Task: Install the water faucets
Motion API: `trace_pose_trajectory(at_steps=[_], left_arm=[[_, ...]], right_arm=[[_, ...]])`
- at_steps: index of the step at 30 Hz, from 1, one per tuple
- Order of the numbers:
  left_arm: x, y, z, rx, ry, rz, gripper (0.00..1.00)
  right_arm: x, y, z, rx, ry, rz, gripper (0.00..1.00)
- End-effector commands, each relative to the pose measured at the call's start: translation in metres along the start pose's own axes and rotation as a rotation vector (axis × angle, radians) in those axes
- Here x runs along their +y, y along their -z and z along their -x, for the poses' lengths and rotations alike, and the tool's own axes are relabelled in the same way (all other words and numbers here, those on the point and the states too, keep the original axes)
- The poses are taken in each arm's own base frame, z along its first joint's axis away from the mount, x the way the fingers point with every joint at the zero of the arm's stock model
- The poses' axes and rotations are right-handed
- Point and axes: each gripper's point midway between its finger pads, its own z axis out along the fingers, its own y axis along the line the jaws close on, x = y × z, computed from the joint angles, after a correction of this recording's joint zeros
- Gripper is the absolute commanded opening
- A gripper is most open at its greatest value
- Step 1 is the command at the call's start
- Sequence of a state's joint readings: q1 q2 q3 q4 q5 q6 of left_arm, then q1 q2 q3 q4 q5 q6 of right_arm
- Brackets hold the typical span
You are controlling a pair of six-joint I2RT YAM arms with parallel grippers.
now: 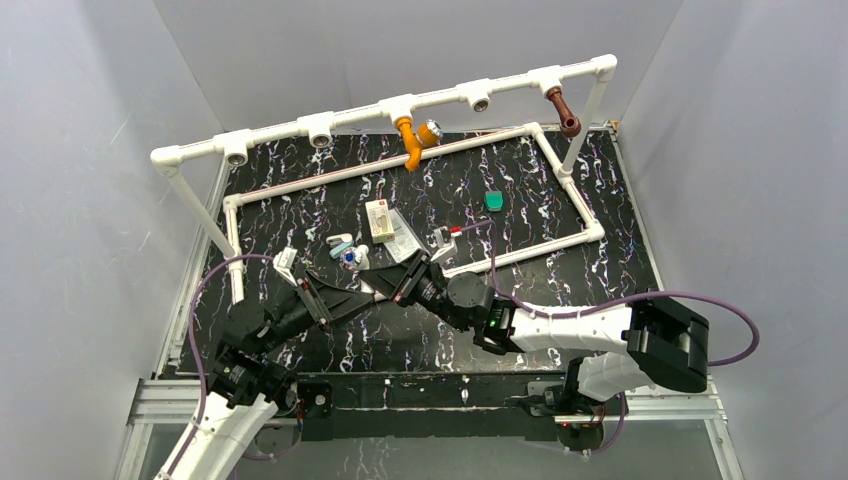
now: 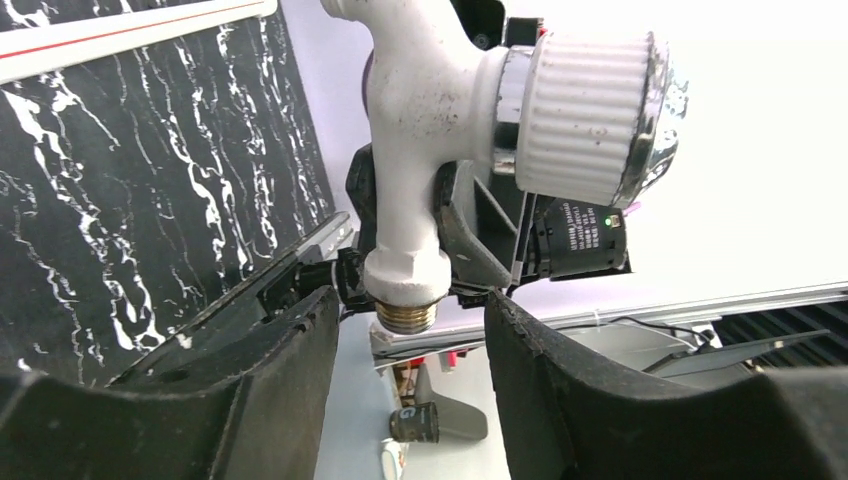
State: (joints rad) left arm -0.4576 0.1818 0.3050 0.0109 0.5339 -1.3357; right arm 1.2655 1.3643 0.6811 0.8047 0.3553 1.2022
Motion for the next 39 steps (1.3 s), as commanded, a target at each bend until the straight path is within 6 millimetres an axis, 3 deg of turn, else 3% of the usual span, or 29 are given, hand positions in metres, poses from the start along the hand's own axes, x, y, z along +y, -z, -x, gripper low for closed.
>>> trace_pose_trajectory(at_steps=[1,10,15,17,20,29,35,39], left_arm=[[-0.013,0.001,0.001,-0.007,0.015,-0.067,0.52],[-0.015,-0.001,0.003,-0.017,0.042,-0.106,0.42],[-0.018,-0.001,0.002,-0.01,0.043,-0.118,0.32],[-0.018,-0.001,0.002,-0.005,0.042,-0.121,0.25],[-0.019,-0.001,0.001,-0.002,0.043,-0.125,0.0],[-0.022,0.001,0.001,-0.001,0.028,-0.139,0.0],[-0.022,0.002,-0.001,0.002,0.013,-0.136,0.0],[-0.022,0.004,-0.002,0.005,-0.002,-0.128,0.0]], right_arm=[[0.044,-0.006,0.016,-0.083,-0.069,0.115,0.01],[0.053,-0.007,0.011,-0.07,-0.083,0.138,0.01],[0.051,-0.008,0.01,-0.079,-0.085,0.129,0.01],[0.049,-0.008,0.01,-0.08,-0.086,0.122,0.01],[0.048,-0.008,0.008,-0.079,-0.087,0.118,0.01],[0.042,-0.004,0.009,-0.083,-0.076,0.104,0.01],[0.037,0.003,0.008,-0.068,-0.059,0.098,0.41],[0.032,0.01,0.008,-0.058,-0.052,0.083,0.55]])
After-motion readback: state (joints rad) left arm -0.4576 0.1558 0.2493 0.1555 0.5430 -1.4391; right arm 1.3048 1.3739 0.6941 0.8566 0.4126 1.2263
